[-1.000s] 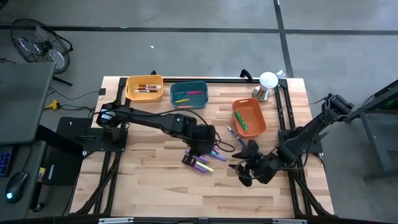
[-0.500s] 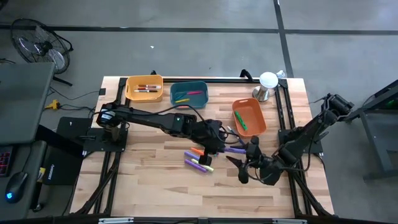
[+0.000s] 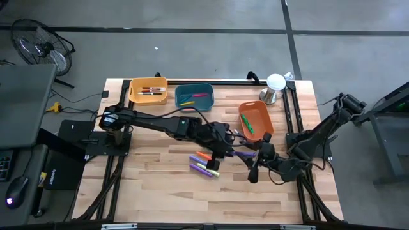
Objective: Pick & Place Markers
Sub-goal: Put the bottom light purple highlighter pen into the orange bin
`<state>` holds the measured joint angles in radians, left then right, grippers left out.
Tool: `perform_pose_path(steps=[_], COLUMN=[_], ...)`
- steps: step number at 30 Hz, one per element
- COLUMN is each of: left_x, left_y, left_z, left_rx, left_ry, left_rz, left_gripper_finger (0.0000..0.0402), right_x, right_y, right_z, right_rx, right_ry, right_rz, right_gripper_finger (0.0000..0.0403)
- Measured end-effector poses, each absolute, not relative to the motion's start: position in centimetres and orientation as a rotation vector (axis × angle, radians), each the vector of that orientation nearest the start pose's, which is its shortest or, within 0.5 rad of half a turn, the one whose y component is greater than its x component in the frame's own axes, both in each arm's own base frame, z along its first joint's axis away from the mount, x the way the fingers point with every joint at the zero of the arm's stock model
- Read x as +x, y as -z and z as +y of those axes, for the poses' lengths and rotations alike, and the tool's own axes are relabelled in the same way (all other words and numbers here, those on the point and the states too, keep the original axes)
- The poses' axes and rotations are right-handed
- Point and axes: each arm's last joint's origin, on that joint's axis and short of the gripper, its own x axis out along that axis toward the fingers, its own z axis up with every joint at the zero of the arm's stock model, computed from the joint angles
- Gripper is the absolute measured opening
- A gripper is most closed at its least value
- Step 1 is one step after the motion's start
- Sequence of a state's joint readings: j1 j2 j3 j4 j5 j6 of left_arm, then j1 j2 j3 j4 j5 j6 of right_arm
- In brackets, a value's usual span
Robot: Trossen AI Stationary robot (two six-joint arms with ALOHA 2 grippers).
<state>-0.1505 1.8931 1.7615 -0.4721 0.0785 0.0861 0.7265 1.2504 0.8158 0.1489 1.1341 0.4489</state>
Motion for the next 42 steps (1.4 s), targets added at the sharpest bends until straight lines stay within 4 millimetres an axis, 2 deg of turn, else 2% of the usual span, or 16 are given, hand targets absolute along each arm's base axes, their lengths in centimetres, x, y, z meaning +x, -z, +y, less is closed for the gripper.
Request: perform_pose_path(steps=[19,24,32,37,42], left_x=[43.4,43.3,43.2,43.2,43.2], left_y=[-35.7,-37.2,-37.3,-37.3,-37.3], left_z=[-6.8,-6.8,-6.8,-6.8,-6.8], left_rx=[0.09,0.087,0.092,0.091,0.091], left_ry=[0.249,0.254,0.258,0.259,0.258], left_rz=[0.432,0.398,0.407,0.407,0.407], left_gripper_finger=[0.0069,0.0069,0.0068,0.0068,0.0068], right_x=[20.7,20.3,19.9,19.6,19.6], right_y=[-28.9,-29.6,-31.1,-32.2,-32.4], right_z=[15.8,15.6,15.4,15.2,15.1], right_rx=[0.196,0.218,0.174,0.154,0.149], right_ry=[0.476,0.466,0.461,0.456,0.43], right_rz=[0.031,0.015,-0.028,-0.06,-0.065], right_gripper_finger=[0.0206,0.0206,0.0205,0.019,0.0155])
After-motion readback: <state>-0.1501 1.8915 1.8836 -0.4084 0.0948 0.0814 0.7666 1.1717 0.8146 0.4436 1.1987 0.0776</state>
